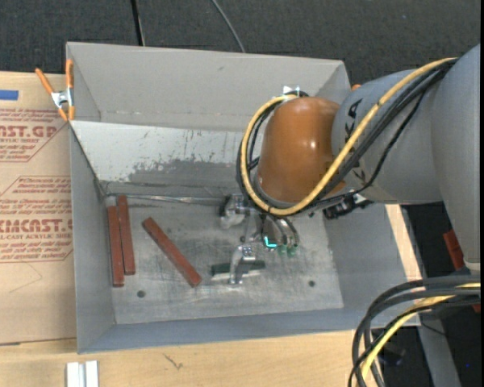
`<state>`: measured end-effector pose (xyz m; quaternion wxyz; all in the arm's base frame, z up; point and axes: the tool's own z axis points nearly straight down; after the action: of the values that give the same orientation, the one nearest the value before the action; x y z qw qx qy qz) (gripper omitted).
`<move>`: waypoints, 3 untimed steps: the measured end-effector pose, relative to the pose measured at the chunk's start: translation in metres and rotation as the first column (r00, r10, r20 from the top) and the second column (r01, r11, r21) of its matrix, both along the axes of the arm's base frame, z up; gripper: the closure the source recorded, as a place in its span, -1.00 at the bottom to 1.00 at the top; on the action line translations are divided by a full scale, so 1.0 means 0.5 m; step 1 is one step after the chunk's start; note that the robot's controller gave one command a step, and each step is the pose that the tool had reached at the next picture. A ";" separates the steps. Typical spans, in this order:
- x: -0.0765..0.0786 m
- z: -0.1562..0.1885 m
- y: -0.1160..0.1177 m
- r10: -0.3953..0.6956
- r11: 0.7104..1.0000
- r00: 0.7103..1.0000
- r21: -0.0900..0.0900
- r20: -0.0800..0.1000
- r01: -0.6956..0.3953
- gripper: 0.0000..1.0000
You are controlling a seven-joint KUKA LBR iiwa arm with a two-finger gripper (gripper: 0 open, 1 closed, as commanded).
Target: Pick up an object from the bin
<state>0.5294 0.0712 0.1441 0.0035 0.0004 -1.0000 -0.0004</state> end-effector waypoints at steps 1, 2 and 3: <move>0.004 0.007 -0.001 -0.001 1.000 1.000 0.001 0.007 0.001 -1.00; 0.033 -0.133 -0.008 0.392 0.920 0.919 -0.003 0.029 -0.392 1.00; 0.033 -0.133 -0.008 0.392 0.920 0.919 -0.003 0.029 -0.392 1.00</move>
Offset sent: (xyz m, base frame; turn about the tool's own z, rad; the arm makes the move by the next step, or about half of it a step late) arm 0.0098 -0.0071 -0.0741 -0.4037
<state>0.5458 0.0674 0.0778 -0.0109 0.2006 -0.9796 -0.0013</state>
